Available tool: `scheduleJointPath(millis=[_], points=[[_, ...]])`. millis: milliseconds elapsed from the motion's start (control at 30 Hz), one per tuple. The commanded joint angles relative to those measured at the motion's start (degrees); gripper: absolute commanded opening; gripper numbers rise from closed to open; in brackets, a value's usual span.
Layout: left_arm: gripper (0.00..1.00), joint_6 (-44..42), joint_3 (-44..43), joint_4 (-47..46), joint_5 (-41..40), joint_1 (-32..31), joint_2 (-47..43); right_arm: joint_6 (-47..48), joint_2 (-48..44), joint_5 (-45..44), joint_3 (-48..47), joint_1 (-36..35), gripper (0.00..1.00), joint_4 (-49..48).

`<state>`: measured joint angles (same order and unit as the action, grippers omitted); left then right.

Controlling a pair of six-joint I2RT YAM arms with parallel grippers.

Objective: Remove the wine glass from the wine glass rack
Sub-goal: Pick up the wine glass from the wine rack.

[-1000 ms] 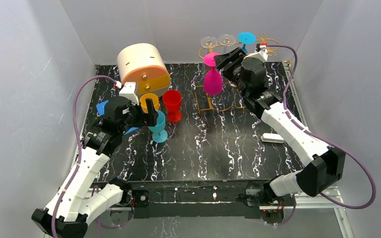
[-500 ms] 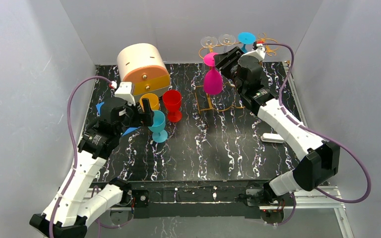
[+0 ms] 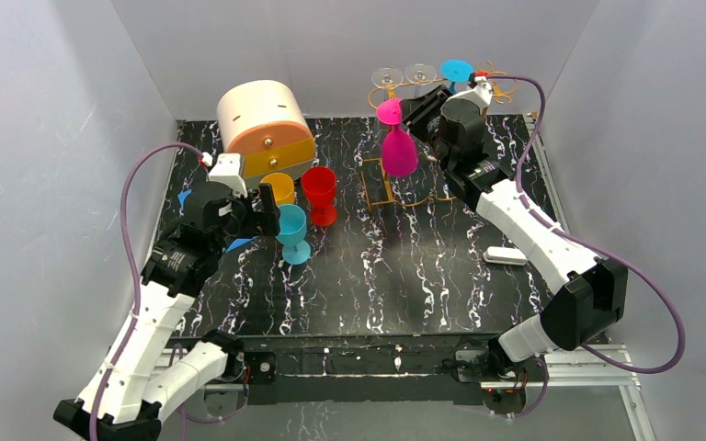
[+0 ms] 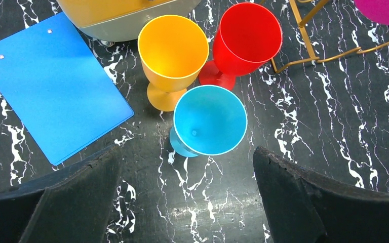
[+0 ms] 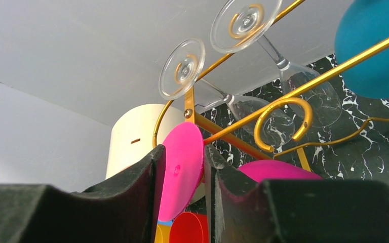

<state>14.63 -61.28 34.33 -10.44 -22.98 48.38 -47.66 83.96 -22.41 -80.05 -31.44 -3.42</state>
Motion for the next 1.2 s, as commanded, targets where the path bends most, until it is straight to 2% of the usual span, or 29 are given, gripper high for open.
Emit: scheduleJointPath(millis=[0, 200, 367, 533, 633, 733, 1067, 1167], points=[[0.98, 0.22, -2.72, 1.42, -1.99, 0.31, -1.48, 0.05, -0.16, -0.6, -2.86, 0.6, 0.4, -1.95], [0.98, 0.55, -3.84, 2.38, -4.33, 0.31, -2.15, 0.06, -0.65, -0.62, -2.36, 0.77, 0.3, -0.97], [0.98, 0.05, -5.14, 2.73, -5.87, 0.31, -3.24, 0.03, -1.02, 0.25, -2.12, 1.05, 0.3, -0.18], [0.98, 0.18, -5.38, 3.02, -6.29, 0.31, -3.2, -0.75, -1.73, 2.56, -0.84, 1.26, 0.25, -0.79], [0.98, -0.11, -5.36, 3.08, -6.49, 0.31, -2.91, -1.22, -2.27, 3.2, -0.11, 1.4, 0.25, -0.76], [0.98, -0.27, -5.58, 3.14, -6.49, 0.31, -2.72, -1.93, -2.86, 2.96, 0.47, 1.62, 0.31, -0.54], [0.98, -0.39, -5.63, 3.05, -6.4, 0.28, -2.42, -2.44, -3.26, 5.21, 0.29, 2.34, 0.26, -0.03], [0.98, -0.39, -5.72, 3.09, -6.26, 0.26, -2.33, -2.61, -3.02, 5.36, 0.07, 2.51, 0.29, 0.65]])
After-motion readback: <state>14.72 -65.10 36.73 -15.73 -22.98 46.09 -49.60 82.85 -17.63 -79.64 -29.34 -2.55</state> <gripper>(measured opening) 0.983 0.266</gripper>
